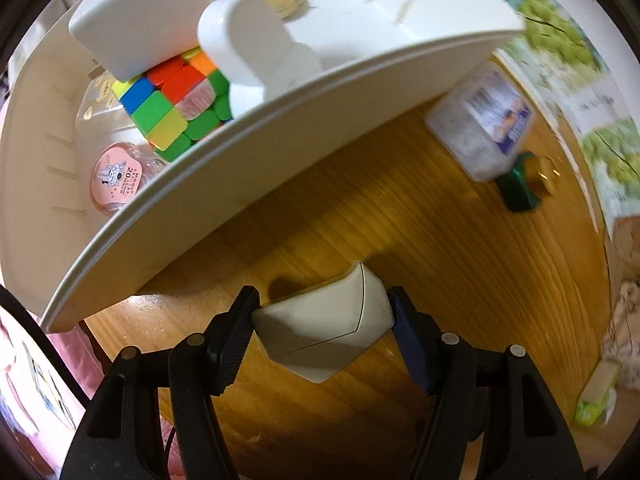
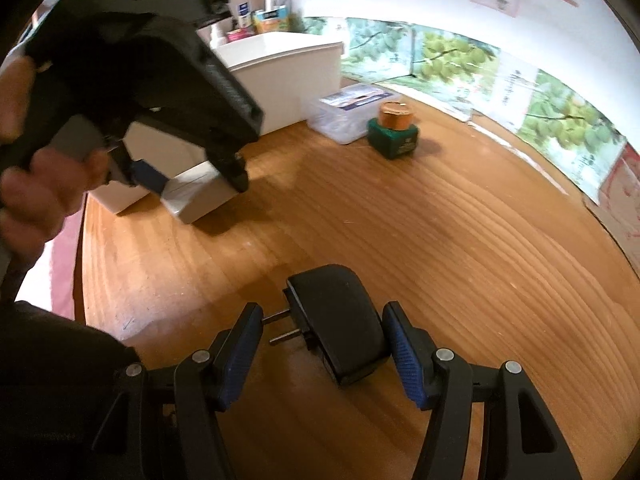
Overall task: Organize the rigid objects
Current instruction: 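Grasp the beige pouch with the left gripper while the right grasps the black plug, then carry the beige pouch and black plug with both grippers over the tray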
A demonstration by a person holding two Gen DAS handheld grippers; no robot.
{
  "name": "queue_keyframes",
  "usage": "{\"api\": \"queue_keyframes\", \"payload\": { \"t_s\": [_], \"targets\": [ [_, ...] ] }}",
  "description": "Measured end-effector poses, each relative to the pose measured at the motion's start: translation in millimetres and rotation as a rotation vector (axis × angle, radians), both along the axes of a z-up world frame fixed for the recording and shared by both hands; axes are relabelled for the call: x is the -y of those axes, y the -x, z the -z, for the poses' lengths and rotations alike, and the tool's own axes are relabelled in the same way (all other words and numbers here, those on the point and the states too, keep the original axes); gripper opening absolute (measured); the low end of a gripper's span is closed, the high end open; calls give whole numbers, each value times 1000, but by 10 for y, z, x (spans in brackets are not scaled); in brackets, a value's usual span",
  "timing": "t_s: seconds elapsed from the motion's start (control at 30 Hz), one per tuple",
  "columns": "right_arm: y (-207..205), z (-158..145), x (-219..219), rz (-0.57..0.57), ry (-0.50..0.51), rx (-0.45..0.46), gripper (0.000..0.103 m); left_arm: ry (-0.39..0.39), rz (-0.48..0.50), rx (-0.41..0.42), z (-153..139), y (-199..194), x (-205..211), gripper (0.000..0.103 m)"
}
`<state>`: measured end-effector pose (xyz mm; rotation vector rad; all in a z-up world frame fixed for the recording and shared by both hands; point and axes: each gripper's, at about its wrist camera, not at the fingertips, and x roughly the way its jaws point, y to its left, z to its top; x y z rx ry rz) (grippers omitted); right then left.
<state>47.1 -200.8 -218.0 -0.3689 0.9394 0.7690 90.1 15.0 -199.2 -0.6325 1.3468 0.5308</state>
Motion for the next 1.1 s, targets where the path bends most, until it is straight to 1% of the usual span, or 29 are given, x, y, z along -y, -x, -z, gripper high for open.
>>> {"api": "queue_keyframes", "payload": {
  "t_s": [0.2,0.33,0.47,0.5,0.6,0.7,0.83,0.97,1.1],
  "targets": [
    [49,-78,79,58,-12,22,62,-6,79,35,-177,58,101,69],
    [59,-126,77,73,-25,35,62,-14,117,76,-324,98,206,69],
    [106,-191,63,75,-39,49,62,-40,154,132,-474,105,202,69],
    [123,-208,62,75,-42,53,62,-46,164,148,-462,132,202,69],
    [155,-258,40,82,-50,67,62,-72,211,215,-526,187,235,69],
    [171,-319,-17,92,-65,89,62,-102,248,285,-607,222,185,69],
    [191,-397,-97,98,-86,114,62,-140,291,394,-821,317,97,69],
    [218,-497,-210,103,-118,139,62,-154,328,527,-996,397,26,69],
    [216,-564,-354,104,-125,156,62,-160,354,619,-1110,454,-85,69]
  ]
}}
